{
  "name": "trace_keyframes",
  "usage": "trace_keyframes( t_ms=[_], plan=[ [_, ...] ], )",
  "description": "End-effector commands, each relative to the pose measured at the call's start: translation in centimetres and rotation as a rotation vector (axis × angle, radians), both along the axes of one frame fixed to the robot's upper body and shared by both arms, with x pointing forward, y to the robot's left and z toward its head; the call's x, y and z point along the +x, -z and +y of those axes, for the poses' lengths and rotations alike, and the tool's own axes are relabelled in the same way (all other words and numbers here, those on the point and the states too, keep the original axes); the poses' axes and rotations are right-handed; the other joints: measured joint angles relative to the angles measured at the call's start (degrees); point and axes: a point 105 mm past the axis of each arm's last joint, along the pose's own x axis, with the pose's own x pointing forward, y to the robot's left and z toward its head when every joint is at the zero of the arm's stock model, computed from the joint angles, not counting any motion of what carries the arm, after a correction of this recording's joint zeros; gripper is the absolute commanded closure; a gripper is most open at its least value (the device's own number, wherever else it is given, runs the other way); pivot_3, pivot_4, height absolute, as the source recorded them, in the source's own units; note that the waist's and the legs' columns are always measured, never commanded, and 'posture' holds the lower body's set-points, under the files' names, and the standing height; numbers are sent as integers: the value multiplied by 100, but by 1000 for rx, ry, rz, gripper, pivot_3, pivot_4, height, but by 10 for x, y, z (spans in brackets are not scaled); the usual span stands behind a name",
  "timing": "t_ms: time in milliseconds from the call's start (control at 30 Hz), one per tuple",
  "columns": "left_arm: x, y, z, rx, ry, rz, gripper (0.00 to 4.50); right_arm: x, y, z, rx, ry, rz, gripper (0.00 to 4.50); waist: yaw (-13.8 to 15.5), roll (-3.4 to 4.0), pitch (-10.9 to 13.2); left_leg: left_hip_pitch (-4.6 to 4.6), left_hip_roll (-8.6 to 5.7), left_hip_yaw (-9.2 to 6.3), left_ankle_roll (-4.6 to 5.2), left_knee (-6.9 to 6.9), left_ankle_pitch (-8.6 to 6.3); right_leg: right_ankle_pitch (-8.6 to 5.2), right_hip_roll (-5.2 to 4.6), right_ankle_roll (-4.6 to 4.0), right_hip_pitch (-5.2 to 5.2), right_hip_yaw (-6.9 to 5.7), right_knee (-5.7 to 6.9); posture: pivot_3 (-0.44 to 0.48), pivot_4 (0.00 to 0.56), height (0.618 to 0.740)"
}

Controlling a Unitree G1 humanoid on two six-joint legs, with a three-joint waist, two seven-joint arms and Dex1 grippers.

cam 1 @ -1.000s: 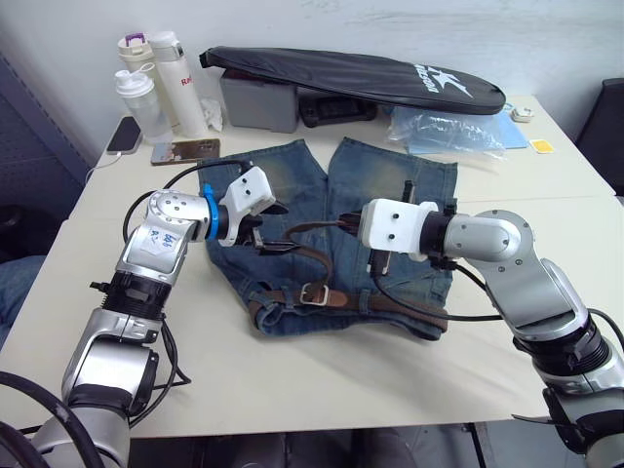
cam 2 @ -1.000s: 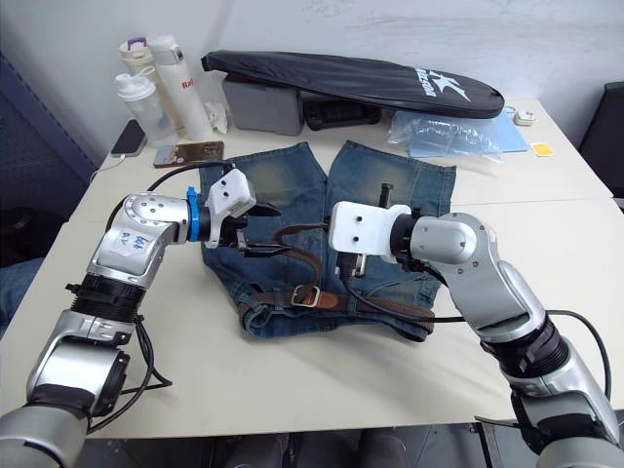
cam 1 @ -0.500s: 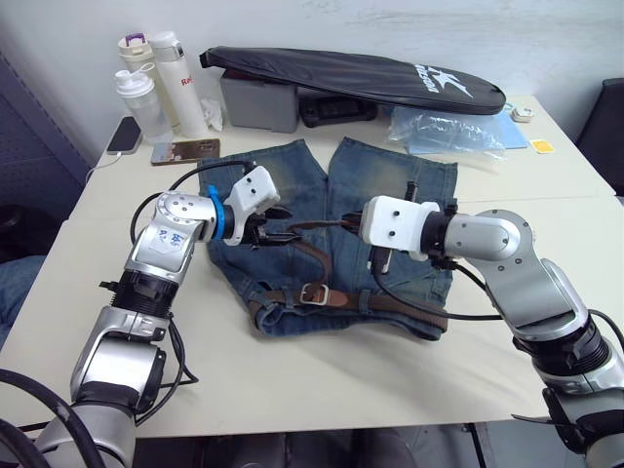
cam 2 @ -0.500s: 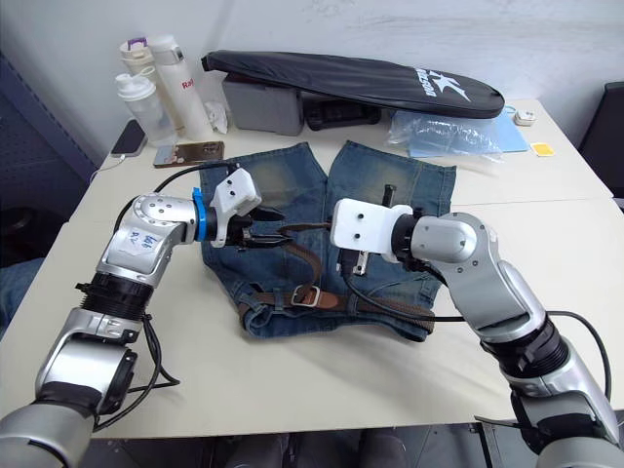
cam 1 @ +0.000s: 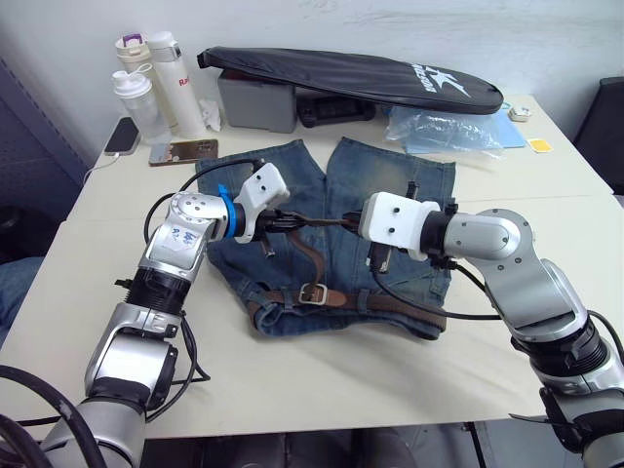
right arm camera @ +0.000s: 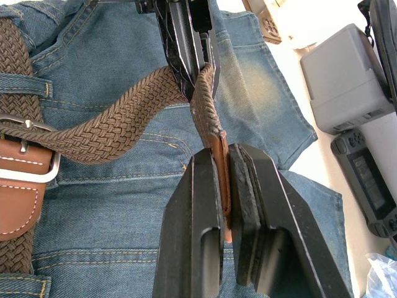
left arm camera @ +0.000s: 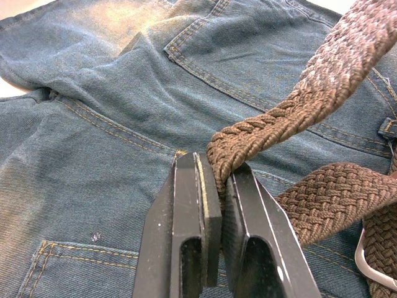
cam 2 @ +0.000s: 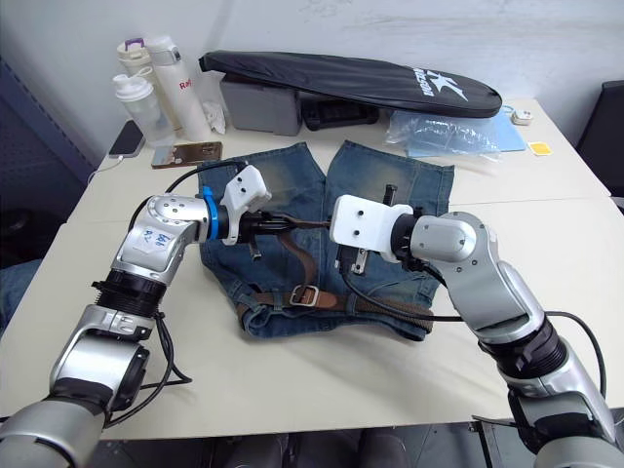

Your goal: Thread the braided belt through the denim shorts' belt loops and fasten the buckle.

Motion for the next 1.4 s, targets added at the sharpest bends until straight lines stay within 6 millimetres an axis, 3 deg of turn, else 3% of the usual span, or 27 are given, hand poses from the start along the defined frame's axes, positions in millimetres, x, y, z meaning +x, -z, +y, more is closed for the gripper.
trace_keyframes(
  t_ms=[33,100,200,267,300,367,533,767,967,1167,1400],
  plan=[
    [0,-20,1,-60,-13,-37,4473,-3,-24,-2,84,30,-91,4500,0,0,0,0,0,0,0,0,0,0,0,0,0,0,0,0,150,740],
    [1,-20,6,-82,-43,-23,4500,-2,-26,-4,126,42,-74,3576,0,0,0,0,0,0,0,0,0,0,0,0,0,0,0,0,150,740],
    [1,-17,13,-104,-82,8,4500,-3,-25,-5,130,47,-60,2913,0,0,0,0,0,0,0,0,0,0,0,0,0,0,0,0,150,740],
    [1,-12,18,-110,-115,40,4500,-4,-25,-8,133,60,-60,2055,0,0,0,0,0,-2,0,1,0,0,-1,0,0,0,2,0,150,740],
    [0,-8,21,-106,-132,58,4500,-5,-25,-11,136,69,-59,1385,-1,0,0,0,0,-2,0,0,0,0,-1,0,0,0,1,0,150,740],
    [-1,-2,27,-107,-167,98,4500,-8,-24,-17,147,83,-30,844,-1,0,0,1,0,-2,0,-1,0,0,0,0,1,0,2,0,150,740],
    [0,5,37,-82,-230,122,4500,-24,-1,-22,125,66,115,844,13,0,0,1,0,-3,0,-1,0,0,-1,0,0,2,4,0,150,740],
    [0,7,46,-16,-245,85,4500,-37,34,-5,118,49,228,844,-8,0,-1,1,1,-2,0,-7,0,0,0,0,3,3,5,0,150,740],
    [-2,7,49,21,-241,64,4500,-39,80,4,79,78,299,844,-2,-2,-1,8,0,-3,-1,-12,0,0,-1,0,3,8,7,0,150,740],
    [-2,5,51,31,-240,67,4500,-41,100,3,16,78,300,844,5,-2,-1,8,-2,-4,-1,-8,0,0,-2,0,4,9,10,0,150,740],
    [-2,6,50,38,-227,72,4500,-36,108,-3,-81,86,206,844,3,-1,-1,8,-2,-4,-1,-8,0,0,-1,0,4,9,11,0,150,740]
  ],
)
